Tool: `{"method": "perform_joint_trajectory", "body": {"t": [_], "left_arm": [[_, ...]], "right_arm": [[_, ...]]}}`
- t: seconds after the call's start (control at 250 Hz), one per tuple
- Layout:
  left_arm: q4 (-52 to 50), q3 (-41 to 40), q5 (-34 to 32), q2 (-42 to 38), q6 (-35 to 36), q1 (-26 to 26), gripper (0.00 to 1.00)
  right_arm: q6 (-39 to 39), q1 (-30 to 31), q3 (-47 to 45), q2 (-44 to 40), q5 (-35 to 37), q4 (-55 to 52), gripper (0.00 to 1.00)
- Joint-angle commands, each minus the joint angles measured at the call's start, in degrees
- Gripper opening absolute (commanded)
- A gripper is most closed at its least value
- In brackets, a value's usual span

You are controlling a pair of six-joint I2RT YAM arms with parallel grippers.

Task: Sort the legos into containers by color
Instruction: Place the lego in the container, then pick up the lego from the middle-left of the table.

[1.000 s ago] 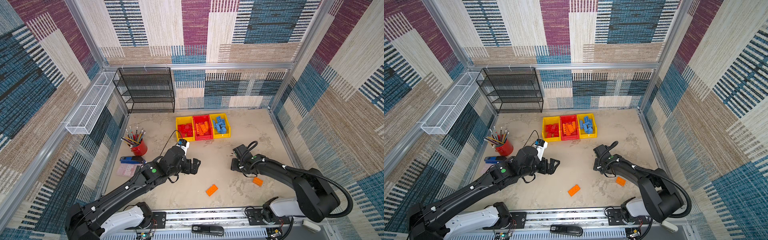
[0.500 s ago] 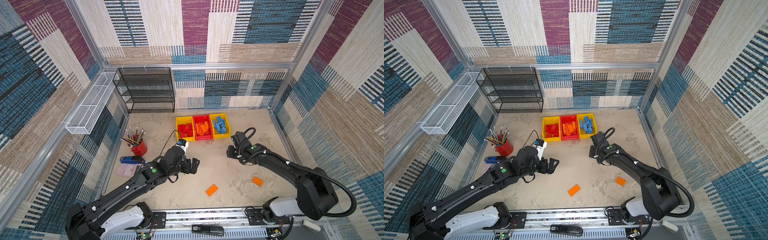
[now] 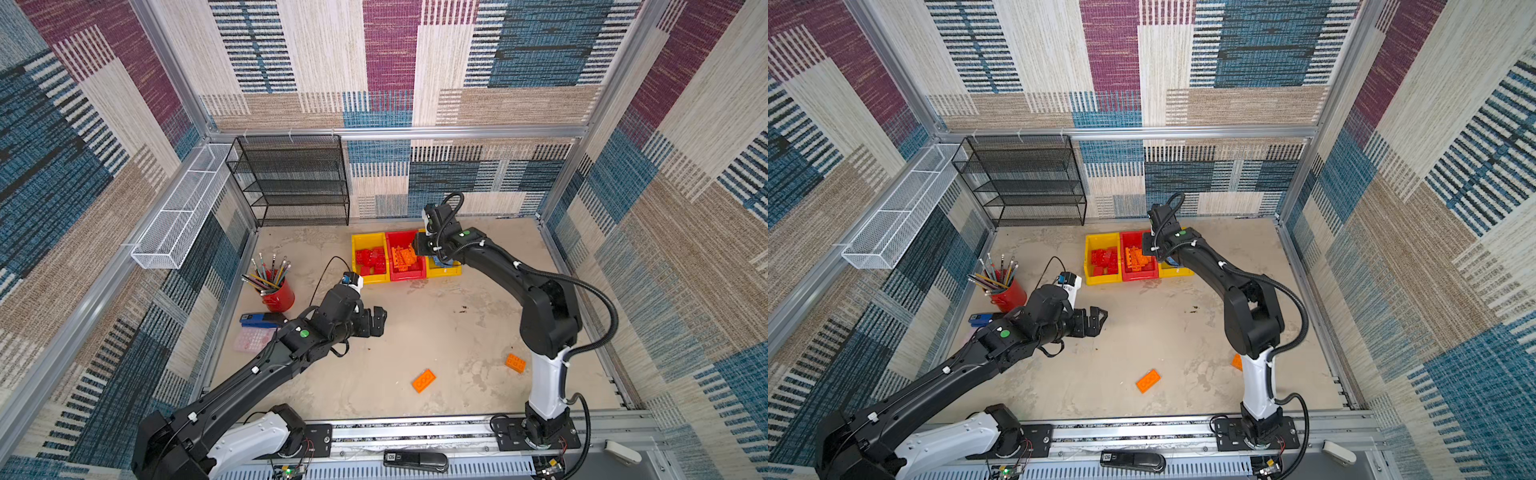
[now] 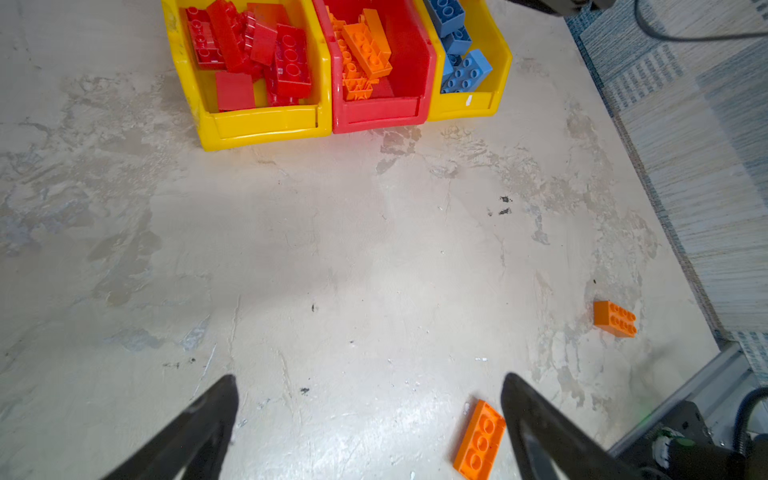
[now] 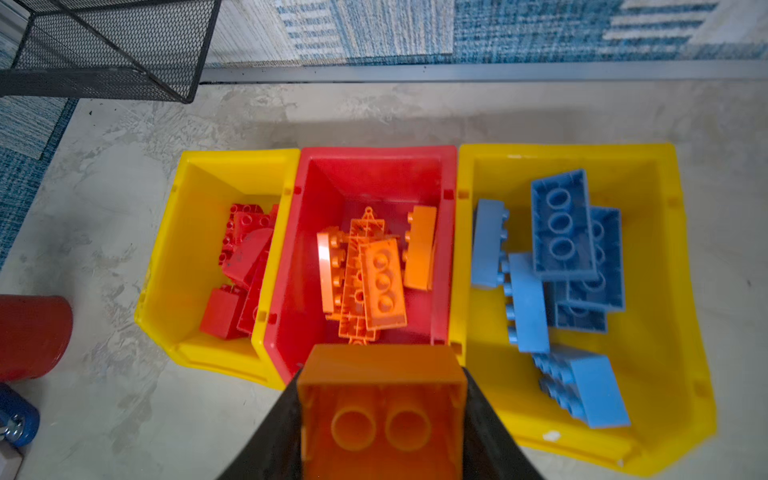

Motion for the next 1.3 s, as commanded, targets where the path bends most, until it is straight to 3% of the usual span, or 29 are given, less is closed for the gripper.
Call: {"method": "perform_joint_trajectory", "body": {"t": [0.0, 0.208, 0.368, 0.516, 0.66, 0.74, 0.812, 0.936, 1.08, 1.296], "left_arm": [[-0.7, 0.0, 0.6, 0.6, 1.7, 1.7, 0.99], [-0.6, 0.2, 1.6, 1.6, 2.2, 3.9, 0.99], [-0.5, -0.3, 2.7, 1.7, 2.4, 5.2, 0.99], [-0.2, -0.7, 3.4, 0.8, 1.9, 5.4, 0.99], [-1.0, -1.0, 5.4, -0.9, 1.5, 5.4, 0.99], [-2.3, -0.8, 7.6, -2.0, 1.5, 5.3, 0.99], [-4.0, -0.7, 9.6, -3.0, 1.2, 5.1, 0.99], [-5.4, -1.8, 10.7, -5.5, 0.2, 2.5, 1.0], [-6.3, -2.6, 7.3, -7.0, -1.9, -5.2, 1.0], [-0.3, -7.7, 7.4, -6.1, -7.0, -13.9, 0.99]], "right_arm": [[-3.1, 0.0, 6.7, 5.3, -1.9, -3.8, 0.41], [-4.3, 0.1, 18.4, 14.3, -3.4, -7.8, 0.44], [-5.5, 0.4, 23.4, 16.7, -4.4, -9.9, 0.67], [-5.9, 1.0, 21.2, 13.2, -4.6, -9.7, 0.72], [-5.2, 1.6, 10.9, 4.5, -4.8, -7.2, 0.73], [-4.4, 1.9, 0.6, -3.3, -5.7, -3.6, 0.79], [-2.9, 2.3, -10.2, -11.3, -5.8, 0.0, 1.0], [0.1, 2.8, -26.4, -24.2, -5.5, 2.8, 0.99], [3.9, 3.2, -41.4, -38.4, -3.9, 2.6, 0.99], [7.6, 3.2, -51.4, -54.2, -0.1, -2.6, 0.99]]}}
